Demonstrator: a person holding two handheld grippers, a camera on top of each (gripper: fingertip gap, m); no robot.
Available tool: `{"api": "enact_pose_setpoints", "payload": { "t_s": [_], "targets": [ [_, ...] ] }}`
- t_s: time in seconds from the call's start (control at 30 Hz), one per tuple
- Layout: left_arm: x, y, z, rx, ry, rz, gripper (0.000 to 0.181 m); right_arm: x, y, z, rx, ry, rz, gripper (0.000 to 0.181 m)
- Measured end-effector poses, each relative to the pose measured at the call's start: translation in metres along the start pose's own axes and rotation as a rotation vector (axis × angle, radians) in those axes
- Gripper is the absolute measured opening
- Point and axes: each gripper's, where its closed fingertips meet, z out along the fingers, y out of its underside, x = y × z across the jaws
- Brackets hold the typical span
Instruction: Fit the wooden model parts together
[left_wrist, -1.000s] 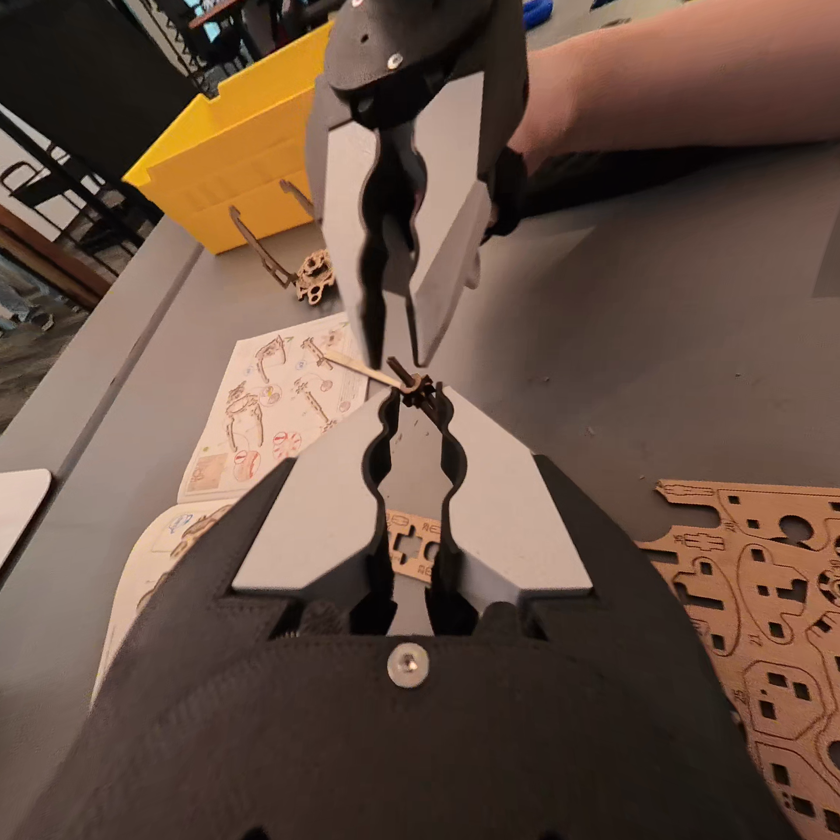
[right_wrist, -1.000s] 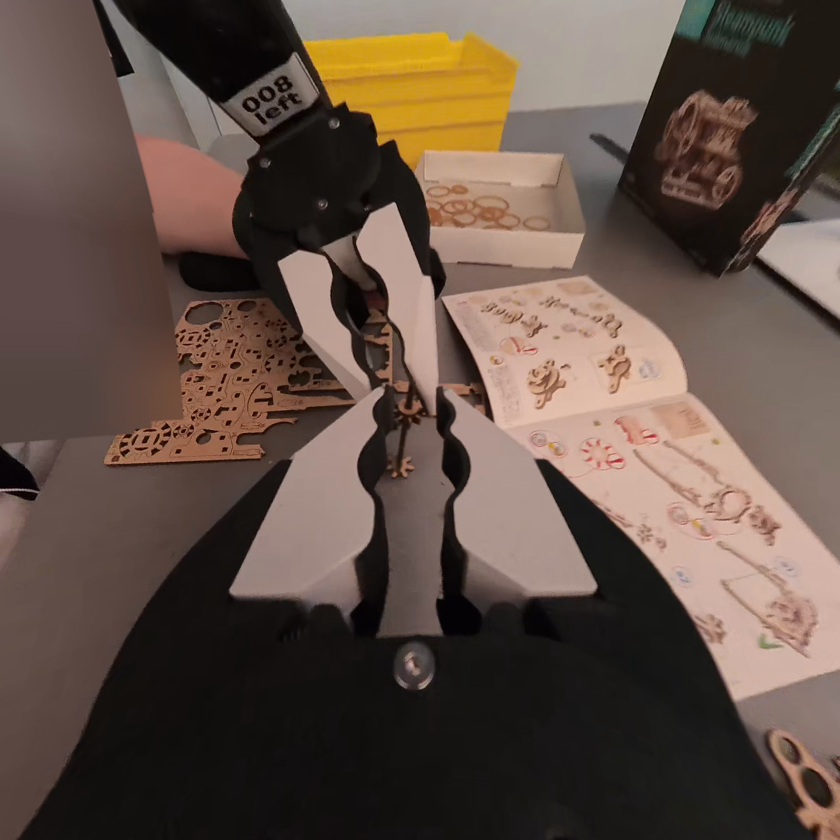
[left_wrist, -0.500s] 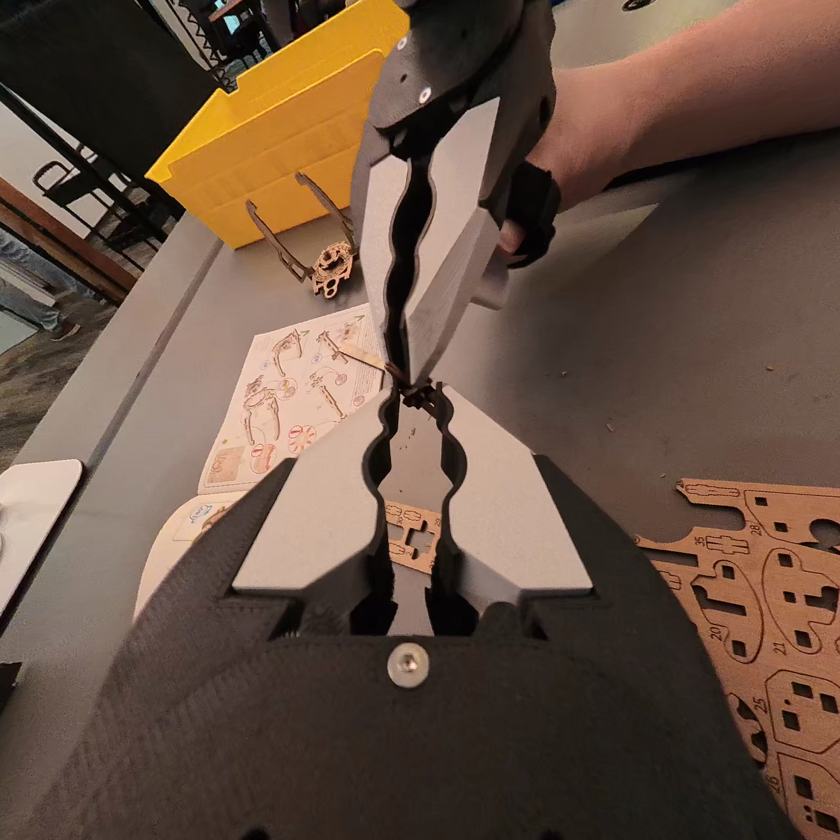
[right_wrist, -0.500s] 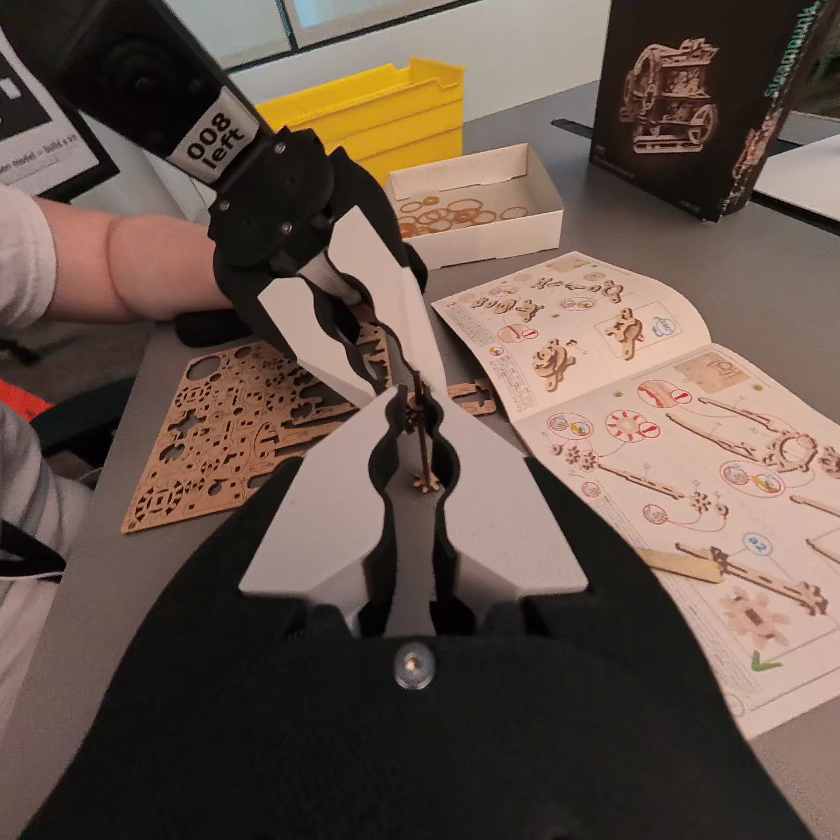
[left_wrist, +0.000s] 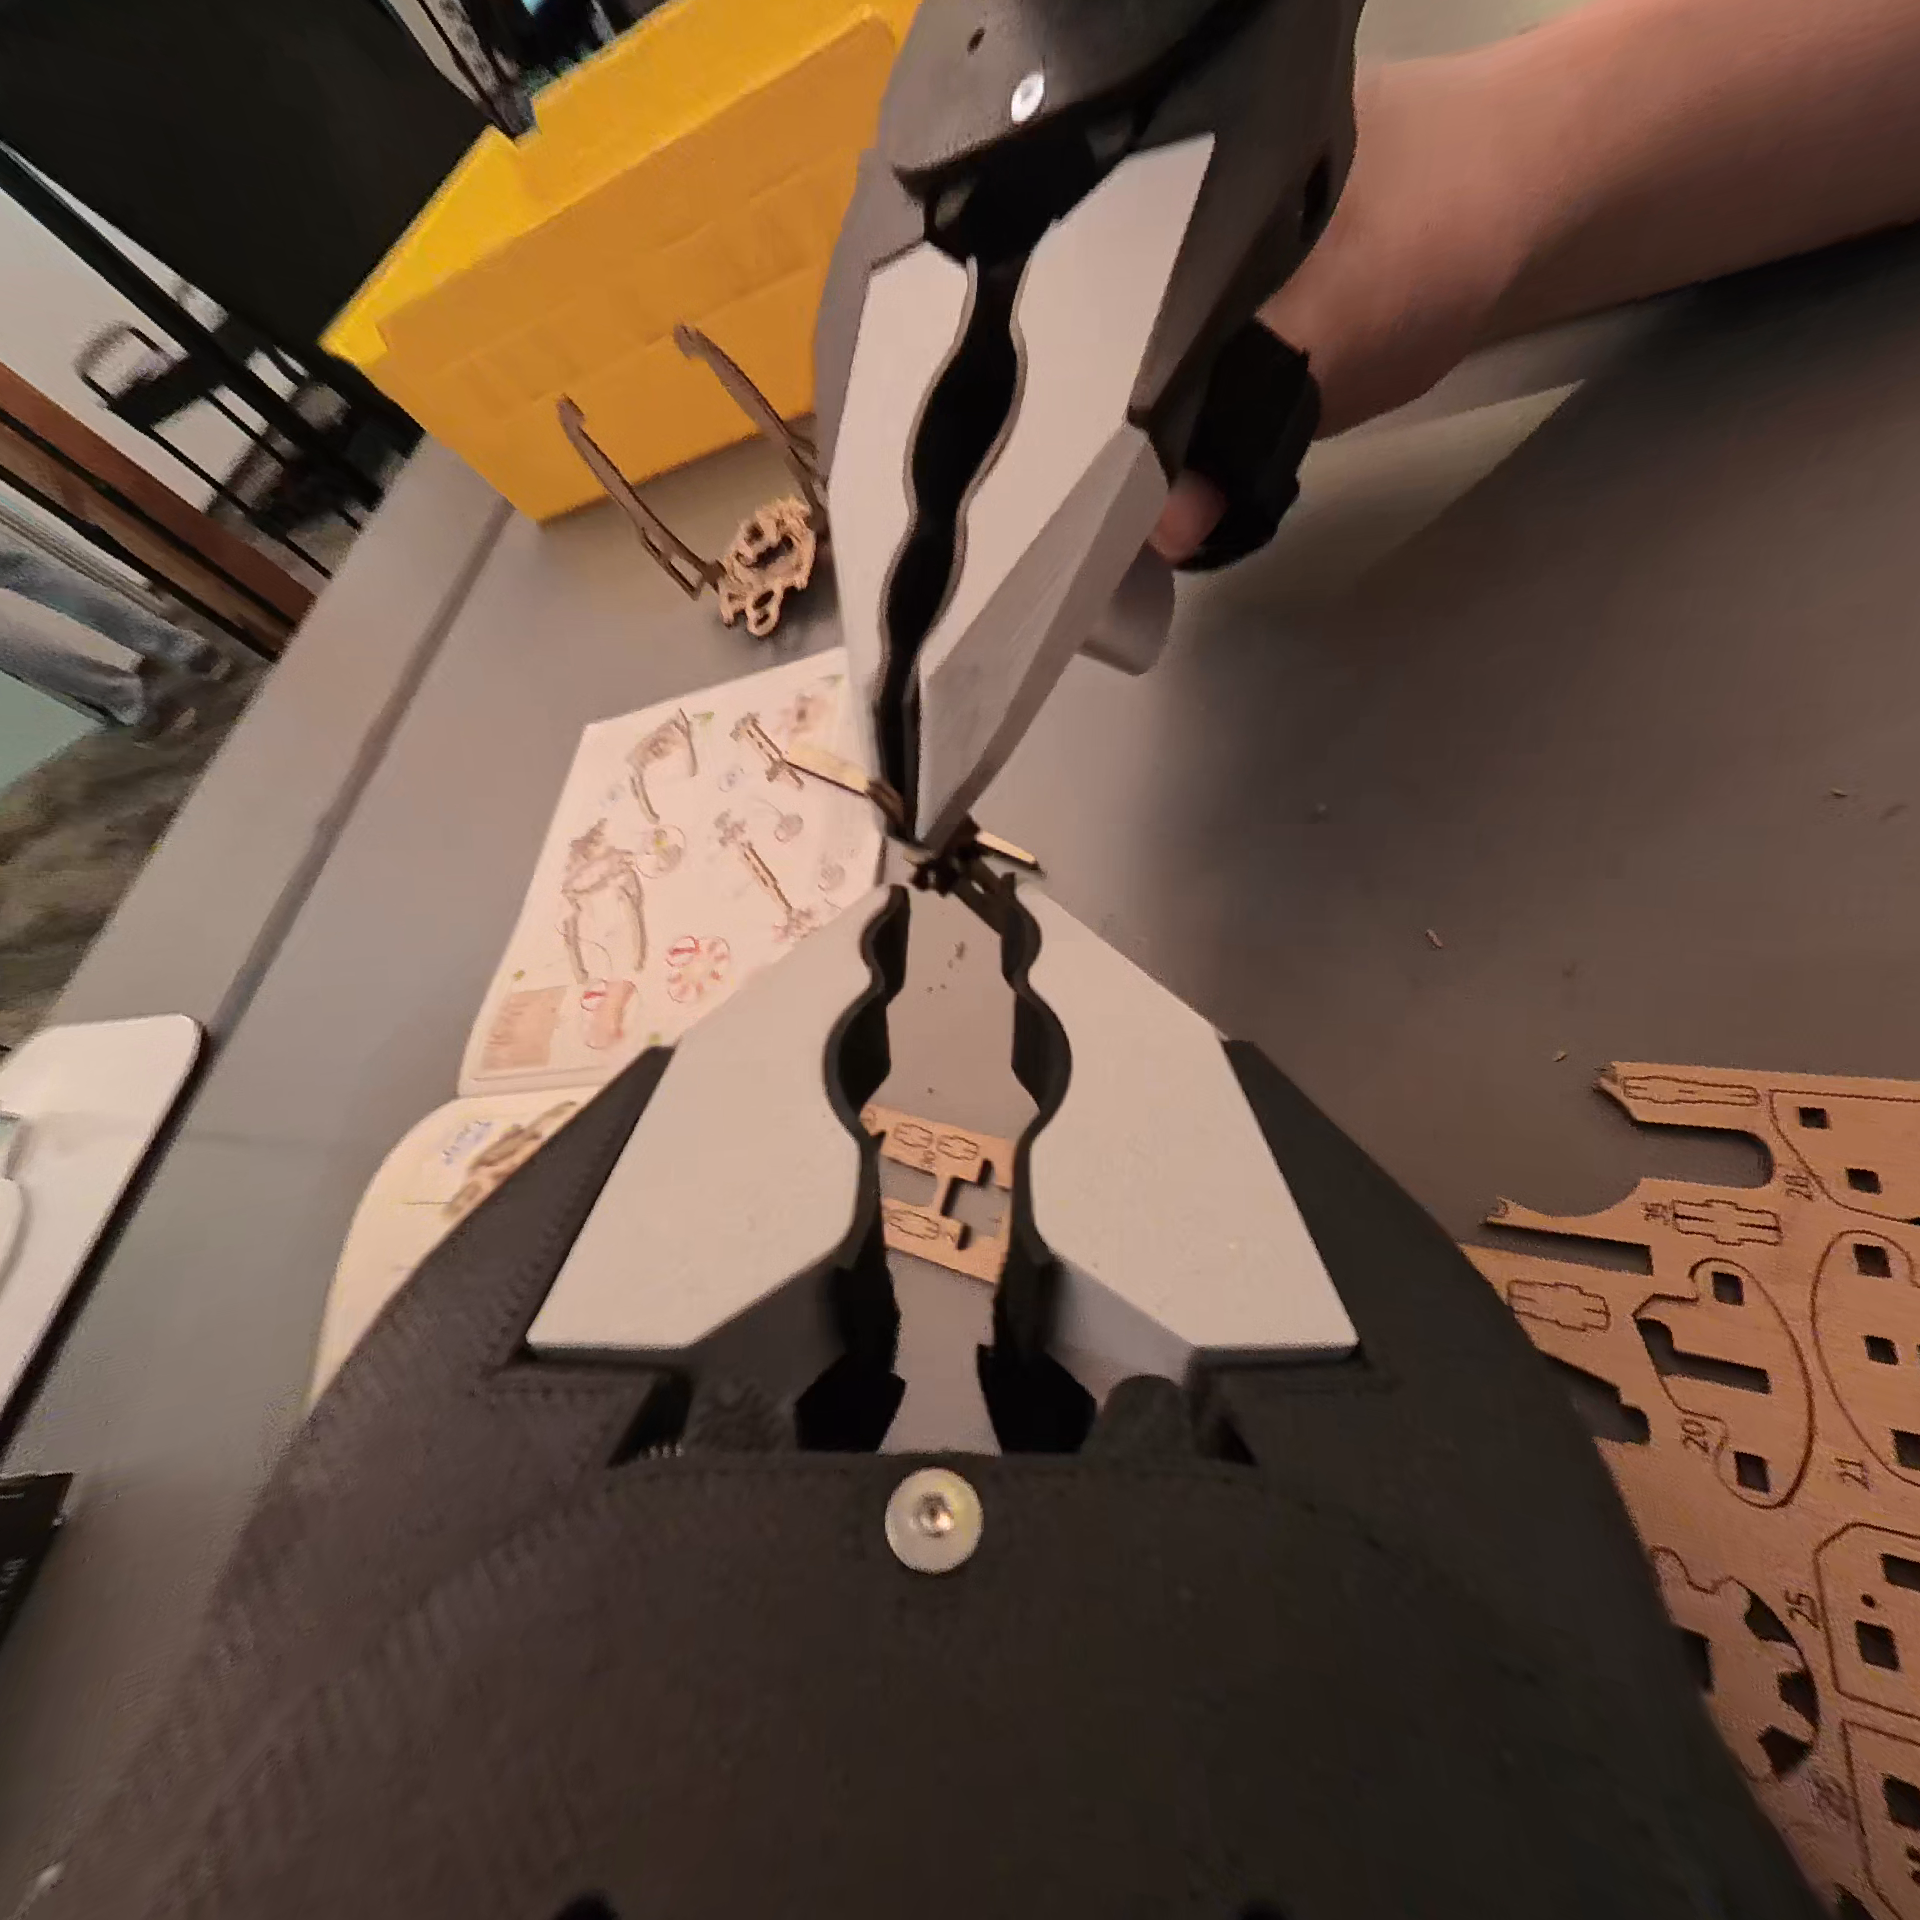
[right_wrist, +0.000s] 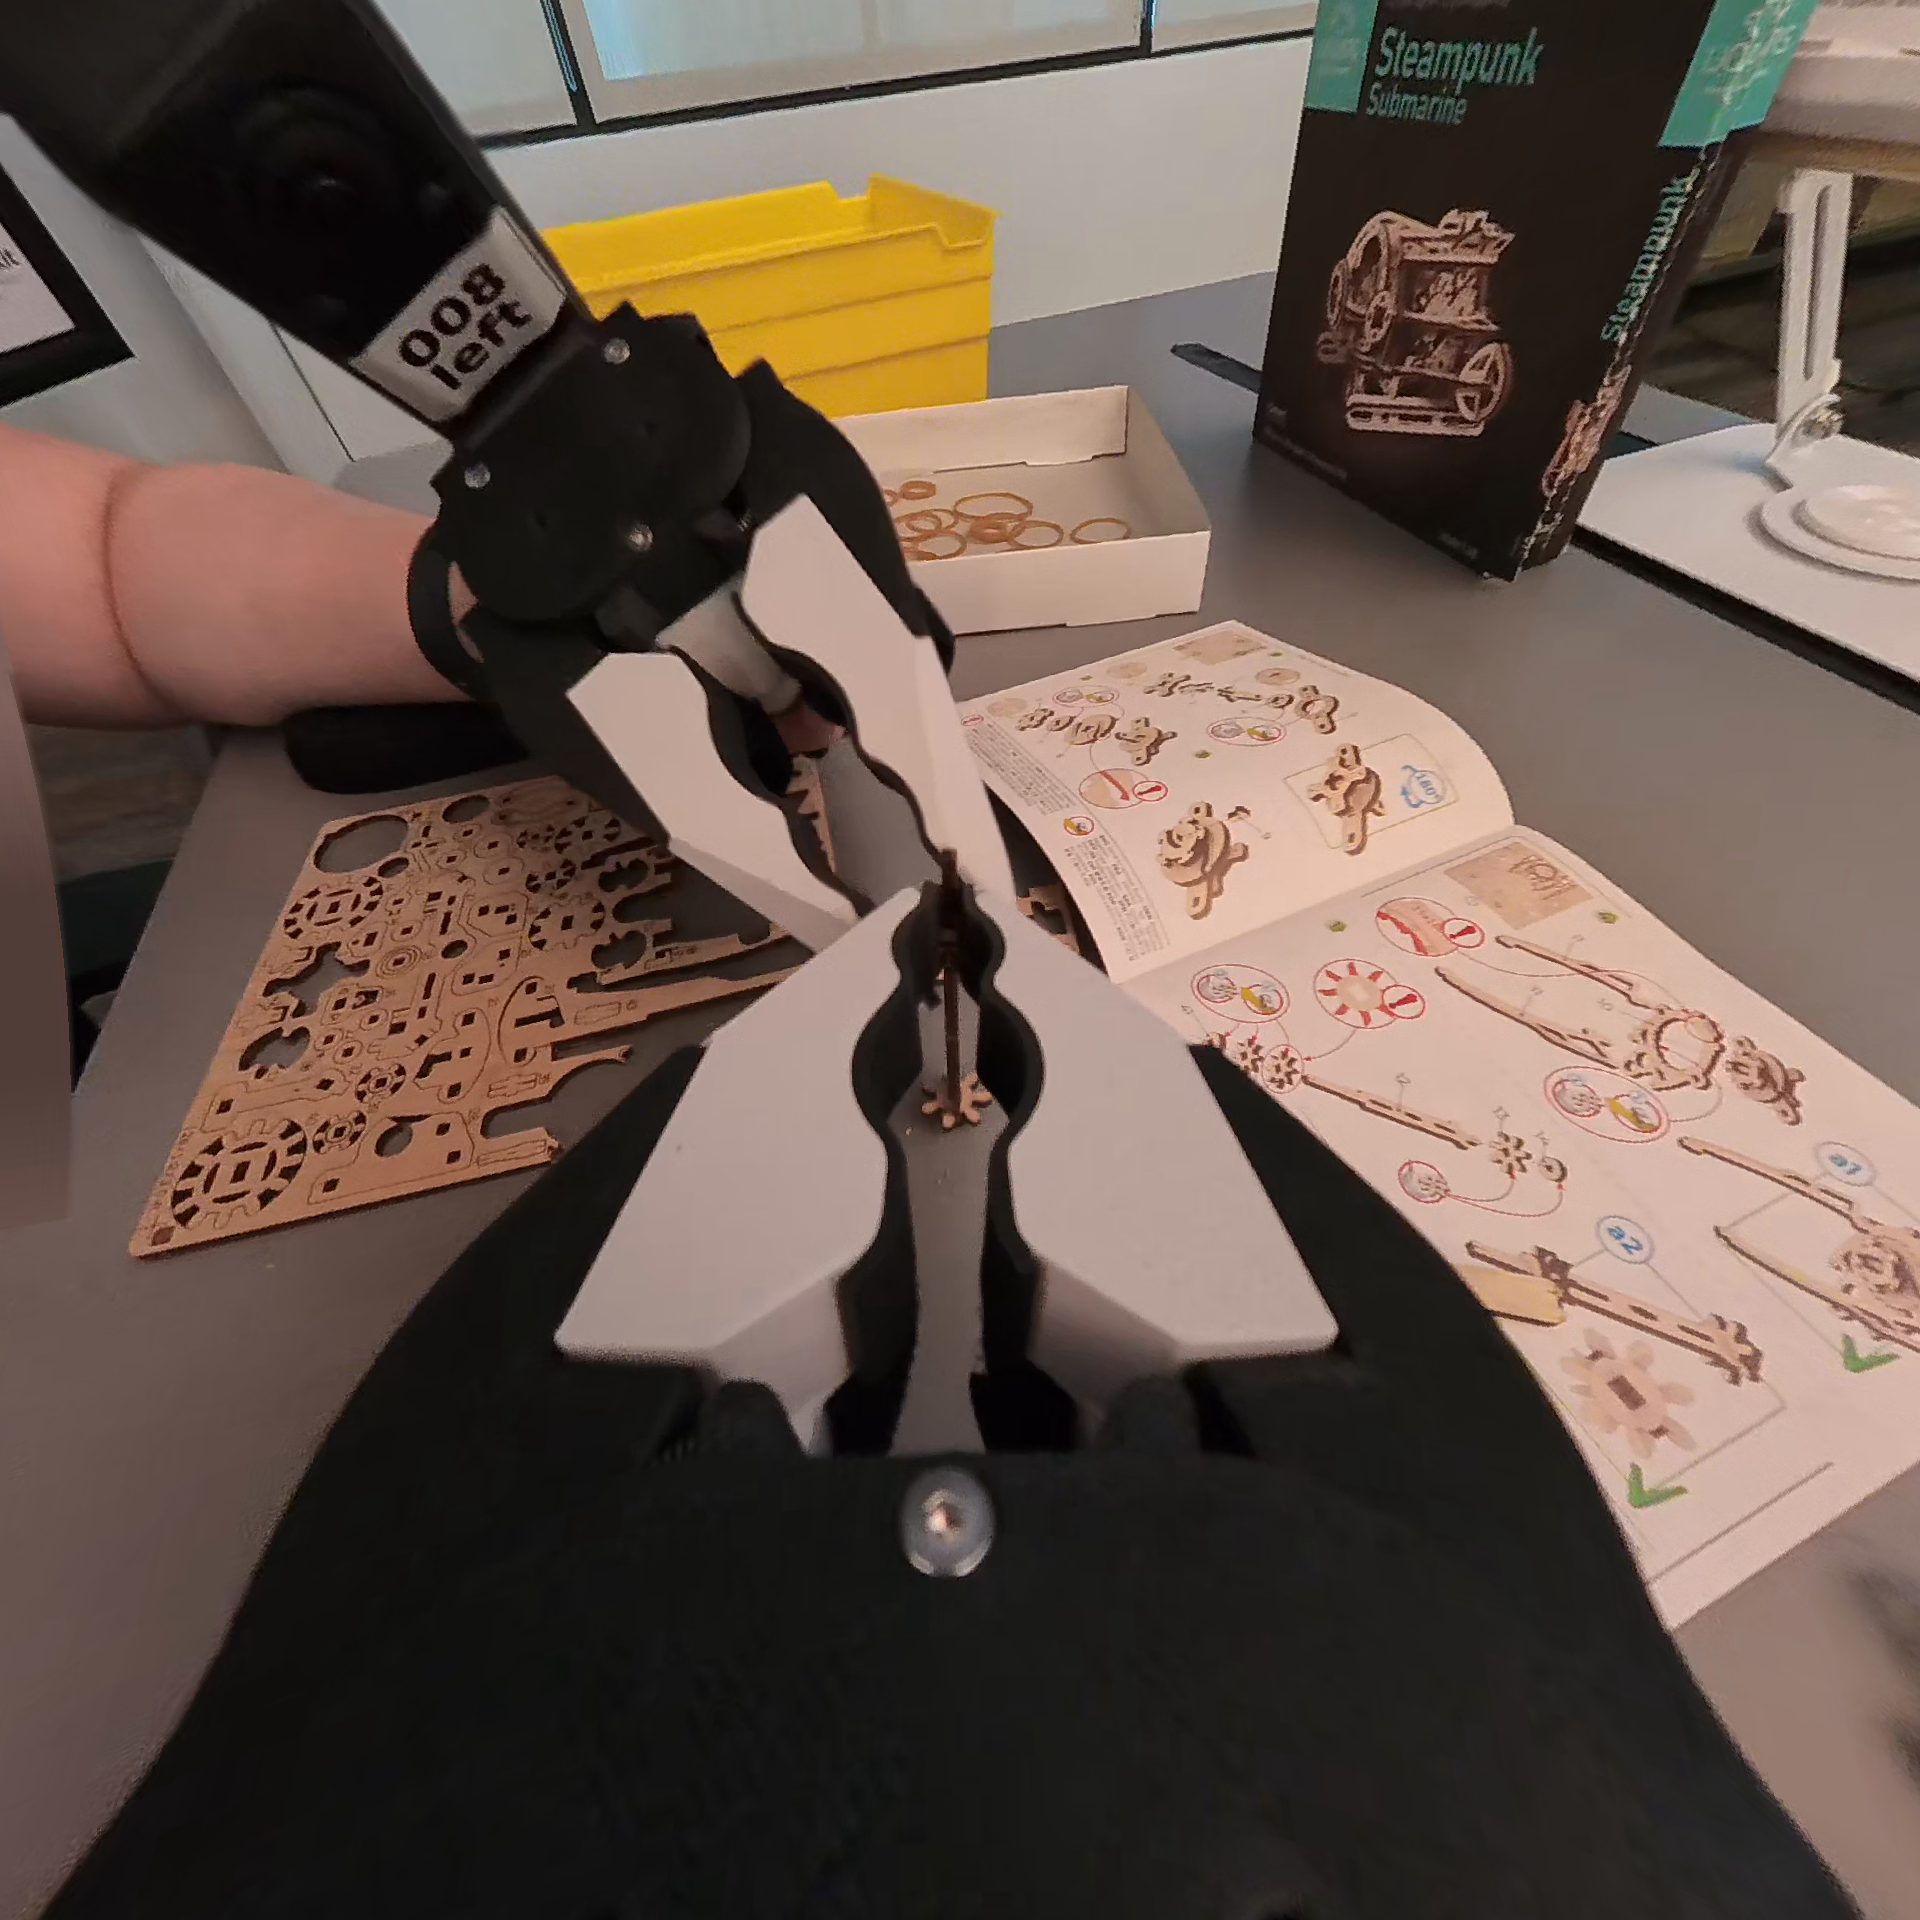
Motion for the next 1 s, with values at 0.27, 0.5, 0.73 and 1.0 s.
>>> {"api": "enact_pose_setpoints", "payload": {
  "t_s": [0.27, 0.5, 0.73, 1.0],
  "targets": [
    [0.0, -0.001, 0.004, -0.002, 0.005, -0.032, 0.022, 0.002, 0.001, -0.002, 0.015, -0.008, 0.028, 0.001],
    [0.005, 0.01, 0.017, -0.051, 0.105, -0.146, 0.0, -0.003, 0.001, 0.0, 0.029, -0.04, 0.043, 0.003],
    [0.006, 0.009, 0.015, -0.054, 0.146, -0.159, 0.0, -0.004, -0.002, 0.003, 0.041, -0.032, 0.017, 0.003],
    [0.013, 0.007, 0.01, -0.06, 0.21, -0.155, 0.0, -0.01, -0.002, 0.006, 0.034, -0.041, -0.034, 0.001]
  ]
}}
